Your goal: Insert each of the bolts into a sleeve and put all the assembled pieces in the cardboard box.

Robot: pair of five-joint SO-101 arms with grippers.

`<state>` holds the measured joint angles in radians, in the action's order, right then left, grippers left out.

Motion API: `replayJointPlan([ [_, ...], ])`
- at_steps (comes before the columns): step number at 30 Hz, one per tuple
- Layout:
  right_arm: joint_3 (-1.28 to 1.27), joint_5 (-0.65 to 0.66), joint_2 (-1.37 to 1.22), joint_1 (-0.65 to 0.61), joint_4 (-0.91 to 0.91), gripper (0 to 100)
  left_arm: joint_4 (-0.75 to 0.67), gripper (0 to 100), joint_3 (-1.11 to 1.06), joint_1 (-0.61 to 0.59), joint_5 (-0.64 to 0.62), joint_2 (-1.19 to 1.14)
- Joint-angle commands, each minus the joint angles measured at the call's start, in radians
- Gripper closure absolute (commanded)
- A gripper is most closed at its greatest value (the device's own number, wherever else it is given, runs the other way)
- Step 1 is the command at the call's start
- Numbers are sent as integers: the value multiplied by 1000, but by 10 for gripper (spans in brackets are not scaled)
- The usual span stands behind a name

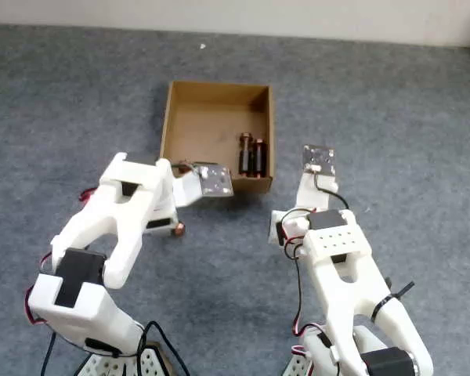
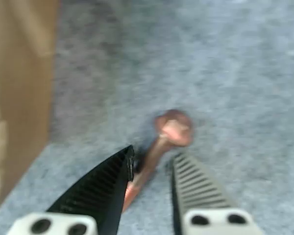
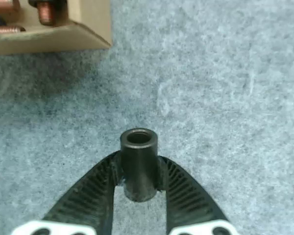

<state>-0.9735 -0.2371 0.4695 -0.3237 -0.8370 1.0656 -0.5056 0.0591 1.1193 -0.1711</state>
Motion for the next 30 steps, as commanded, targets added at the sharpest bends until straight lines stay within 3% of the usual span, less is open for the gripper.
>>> replayJointPlan([
  [1, 7, -2, 41, 15, 25, 995, -9, 960, 36, 36, 5, -10],
  [11, 7, -2, 45, 15, 24, 995, 178, 982, 35, 36, -14, 166],
  [15, 7, -2, 54, 15, 21, 995, 221, 982, 35, 38, -219, 285],
  [22, -39, -2, 154, 10, 22, 995, 218, 981, 35, 39, -718, 472],
  [30, -173, -5, 440, 7, 28, 995, 219, 995, 28, 61, -945, 622],
])
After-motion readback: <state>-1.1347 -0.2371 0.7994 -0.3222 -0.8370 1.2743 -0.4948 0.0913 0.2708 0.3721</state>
